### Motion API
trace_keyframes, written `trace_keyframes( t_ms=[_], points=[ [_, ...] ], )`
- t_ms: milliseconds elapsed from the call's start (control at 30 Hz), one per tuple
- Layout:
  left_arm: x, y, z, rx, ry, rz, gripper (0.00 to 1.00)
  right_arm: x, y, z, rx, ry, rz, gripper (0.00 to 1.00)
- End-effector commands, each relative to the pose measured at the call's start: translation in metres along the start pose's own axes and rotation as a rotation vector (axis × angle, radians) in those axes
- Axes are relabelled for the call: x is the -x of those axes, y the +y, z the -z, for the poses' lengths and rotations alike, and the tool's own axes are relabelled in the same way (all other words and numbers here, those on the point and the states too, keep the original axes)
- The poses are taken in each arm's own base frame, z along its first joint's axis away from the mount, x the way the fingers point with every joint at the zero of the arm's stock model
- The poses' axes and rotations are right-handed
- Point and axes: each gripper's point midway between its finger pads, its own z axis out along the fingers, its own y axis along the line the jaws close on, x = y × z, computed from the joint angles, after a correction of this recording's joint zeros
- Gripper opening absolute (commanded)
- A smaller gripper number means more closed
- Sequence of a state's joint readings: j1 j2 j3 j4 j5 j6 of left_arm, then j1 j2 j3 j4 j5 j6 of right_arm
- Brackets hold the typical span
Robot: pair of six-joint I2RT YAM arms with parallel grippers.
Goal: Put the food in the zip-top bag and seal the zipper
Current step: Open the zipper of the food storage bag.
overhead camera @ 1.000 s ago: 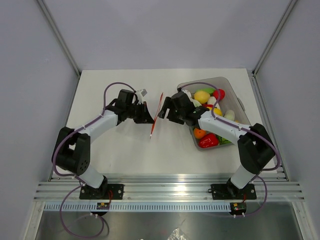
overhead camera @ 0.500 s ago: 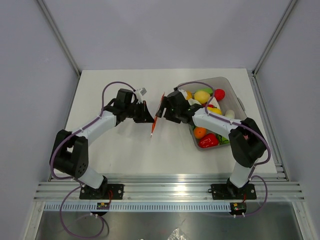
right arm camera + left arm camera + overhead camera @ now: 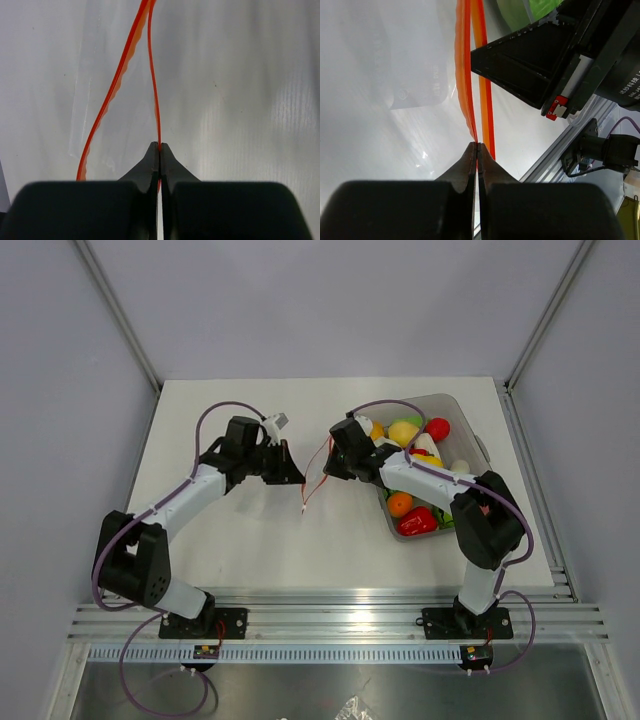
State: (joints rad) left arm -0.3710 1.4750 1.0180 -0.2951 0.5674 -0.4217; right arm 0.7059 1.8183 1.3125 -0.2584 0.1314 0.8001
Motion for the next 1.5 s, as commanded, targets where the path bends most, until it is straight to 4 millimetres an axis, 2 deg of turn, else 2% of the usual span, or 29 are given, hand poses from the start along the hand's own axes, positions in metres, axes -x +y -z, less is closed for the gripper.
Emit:
trace_keyframes(
  t_ms=[0,167,267,333,367,400,467,500,600,667,833,933,1000,1067,1200,1300,1367,1467],
  points=[
    [0.003,0.0,0.006,-0.003,-0.028,-0.013,0.0,0.021,0.011,0.015,0.016,-0.075,0.0,0.0],
    [0.008,-0.001,0.001,-0.002,-0.031,0.014,0.01,0.018,0.017,0.025,0.032,-0.086,0.017,0.0],
    [0.01,-0.004,-0.005,-0.001,-0.024,0.02,0.23,0.017,0.024,0.03,0.039,-0.092,0.03,0.0],
    [0.008,-0.006,-0.01,0.005,-0.011,0.019,0.25,0.017,0.026,0.03,0.031,-0.091,0.037,0.0],
    [0.013,-0.007,-0.01,0.014,-0.021,0.017,0.3,0.015,0.028,0.032,0.033,-0.089,0.041,0.0],
    [0.014,-0.008,-0.011,0.014,-0.019,0.021,0.4,0.016,0.028,0.033,0.036,-0.093,0.041,0.0],
    [0.017,-0.011,-0.014,0.012,-0.011,0.02,0.45,0.015,0.029,0.035,0.038,-0.094,0.035,0.0],
    [0.017,-0.013,-0.014,0.003,-0.005,0.016,0.57,0.015,0.029,0.036,0.035,-0.092,0.037,0.0],
    [0.015,-0.02,-0.015,-0.041,0.002,-0.004,0.62,0.018,0.03,0.04,0.03,-0.094,0.04,0.0],
    [0.014,-0.025,-0.017,-0.073,0.01,-0.018,0.62,0.019,0.031,0.042,0.038,-0.096,0.039,0.0],
    [0.002,-0.018,-0.03,-0.062,0.05,-0.016,0.5,0.02,0.04,0.052,0.087,-0.094,0.018,0.0],
    [-0.002,-0.019,-0.032,-0.082,0.052,-0.024,0.49,0.021,0.044,0.056,0.106,-0.095,0.015,0.0],
    [-0.006,-0.027,-0.031,-0.125,0.059,-0.027,0.53,0.021,0.044,0.057,0.107,-0.092,0.015,0.0],
    [-0.005,-0.025,-0.032,-0.11,0.052,-0.025,0.53,0.021,0.045,0.058,0.112,-0.088,0.015,0.0],
    [-0.003,-0.022,-0.035,-0.087,0.035,-0.004,0.43,0.019,0.047,0.058,0.124,-0.083,0.015,0.0],
    [0.006,-0.014,-0.038,-0.038,0.008,0.018,0.32,0.018,0.047,0.06,0.128,-0.082,0.011,0.0],
    [0.011,-0.01,-0.038,-0.001,-0.018,0.026,0.21,0.017,0.046,0.062,0.127,-0.082,0.012,0.0],
    [0.021,-0.009,-0.035,0.025,-0.056,0.043,0.13,0.015,0.041,0.062,0.118,-0.08,0.01,0.0]
  ],
)
